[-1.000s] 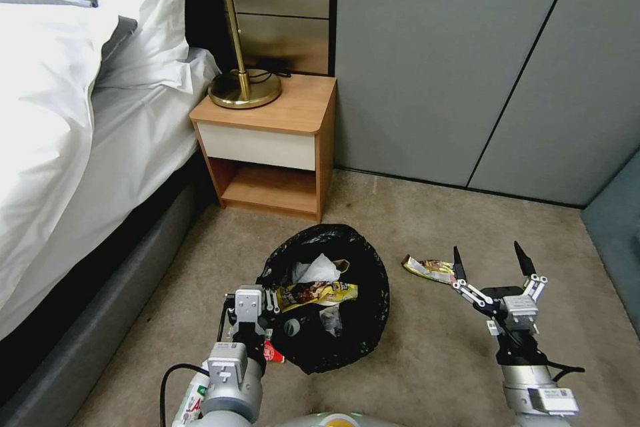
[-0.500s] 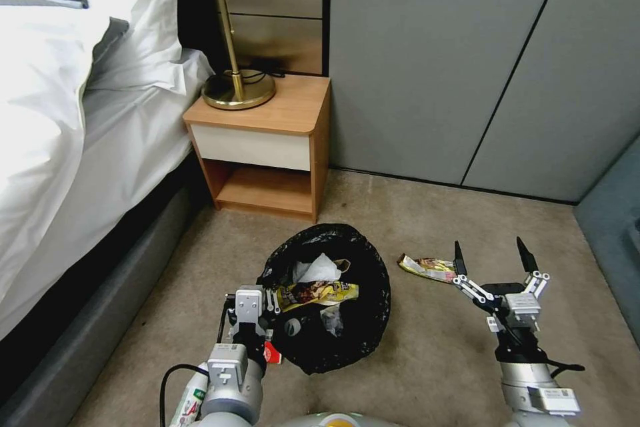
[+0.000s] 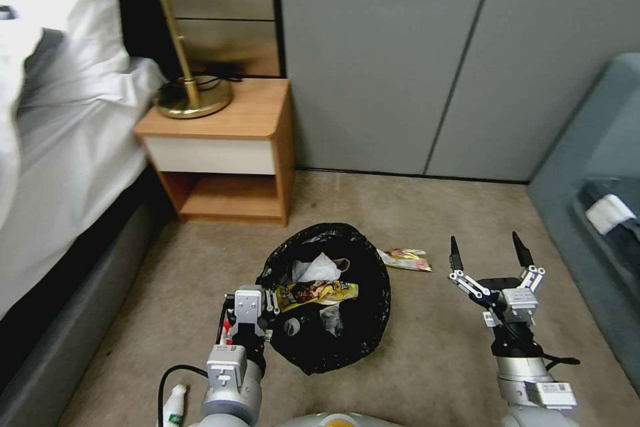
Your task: Pick up the trash bin, then pick up the garbage from the floor and place it into the trash bin.
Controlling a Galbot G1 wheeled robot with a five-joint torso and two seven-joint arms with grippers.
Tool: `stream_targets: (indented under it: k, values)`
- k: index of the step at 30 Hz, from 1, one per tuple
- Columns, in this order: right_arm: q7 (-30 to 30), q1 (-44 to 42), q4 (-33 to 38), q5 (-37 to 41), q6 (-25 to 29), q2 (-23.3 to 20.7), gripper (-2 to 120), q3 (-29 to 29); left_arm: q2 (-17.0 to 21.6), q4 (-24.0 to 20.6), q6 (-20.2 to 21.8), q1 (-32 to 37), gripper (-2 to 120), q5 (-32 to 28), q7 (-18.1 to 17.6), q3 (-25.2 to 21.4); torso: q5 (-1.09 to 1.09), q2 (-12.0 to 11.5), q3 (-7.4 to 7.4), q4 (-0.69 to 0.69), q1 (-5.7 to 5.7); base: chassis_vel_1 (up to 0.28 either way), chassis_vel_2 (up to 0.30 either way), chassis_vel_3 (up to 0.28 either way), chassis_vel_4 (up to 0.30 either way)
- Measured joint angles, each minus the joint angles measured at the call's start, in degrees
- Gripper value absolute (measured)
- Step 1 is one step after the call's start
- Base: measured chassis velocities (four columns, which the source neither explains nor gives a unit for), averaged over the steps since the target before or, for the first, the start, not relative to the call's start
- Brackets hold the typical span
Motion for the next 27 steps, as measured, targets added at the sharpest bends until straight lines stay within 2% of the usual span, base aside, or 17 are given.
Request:
stream_targets:
  k: [6, 9, 27]
  values:
    - [-0.62, 0.0, -0.39, 0.07, 0.28, -0.05, 100, 0.03, -0.07, 0.0, -0.19, -0.24, 1, -0.32, -0.09, 0.19, 0.01, 0.0, 0.0, -0.01, 0.0, -0.055, -0.088, -0.093, -0.067]
    - [-1.6, 0.02, -0.56, 0.8, 0.29, 0.09, 100, -0.02, -0.07, 0.0, -0.19, -0.33, 1, -0.47, -0.18, 0.14, 0.01, 0.0, 0.0, 0.02, 0.0, 0.0, 0.0, 0.0, 0.0]
    - [-3.29, 0.14, -1.21, 0.94, 0.34, 0.23, 100, -0.06, -0.03, 0.01, -0.19, -0.49, 1, -1.08, -0.3, 0.08, 0.0, 0.0, 0.0, 0.0, 0.0, 0.0, 0.0, 0.0, 0.0]
